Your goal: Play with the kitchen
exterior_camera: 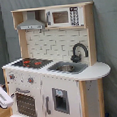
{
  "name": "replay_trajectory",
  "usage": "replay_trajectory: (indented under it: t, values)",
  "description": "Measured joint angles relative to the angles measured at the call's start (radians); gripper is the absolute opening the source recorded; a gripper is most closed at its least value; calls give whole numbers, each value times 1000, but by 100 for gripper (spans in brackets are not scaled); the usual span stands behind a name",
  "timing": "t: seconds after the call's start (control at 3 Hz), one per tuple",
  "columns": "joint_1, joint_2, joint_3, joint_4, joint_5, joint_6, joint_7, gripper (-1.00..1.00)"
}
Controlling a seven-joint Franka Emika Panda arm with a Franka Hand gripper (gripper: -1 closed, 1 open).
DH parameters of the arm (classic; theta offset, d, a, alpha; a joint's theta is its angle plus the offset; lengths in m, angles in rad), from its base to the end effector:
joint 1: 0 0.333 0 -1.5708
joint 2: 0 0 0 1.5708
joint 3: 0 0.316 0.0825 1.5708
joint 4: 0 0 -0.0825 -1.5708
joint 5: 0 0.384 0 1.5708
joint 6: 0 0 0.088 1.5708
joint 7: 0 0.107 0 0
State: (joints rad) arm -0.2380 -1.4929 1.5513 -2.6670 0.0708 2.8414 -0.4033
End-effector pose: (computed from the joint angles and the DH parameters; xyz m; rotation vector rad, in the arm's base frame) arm 0.1794 0.4055 0.3391 1.0782 1.3753 0.9020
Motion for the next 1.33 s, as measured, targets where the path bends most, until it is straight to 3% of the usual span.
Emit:
replay_trajectory:
  t: [0.67, 1.0, 1.33]
  values:
    - [1, -6, 1, -115, 0, 155, 97, 100]
    - [-43, -11, 2, -142, 1, 218, 162, 100]
    - [-121, -11, 3, -128, 2, 297, 197, 100]
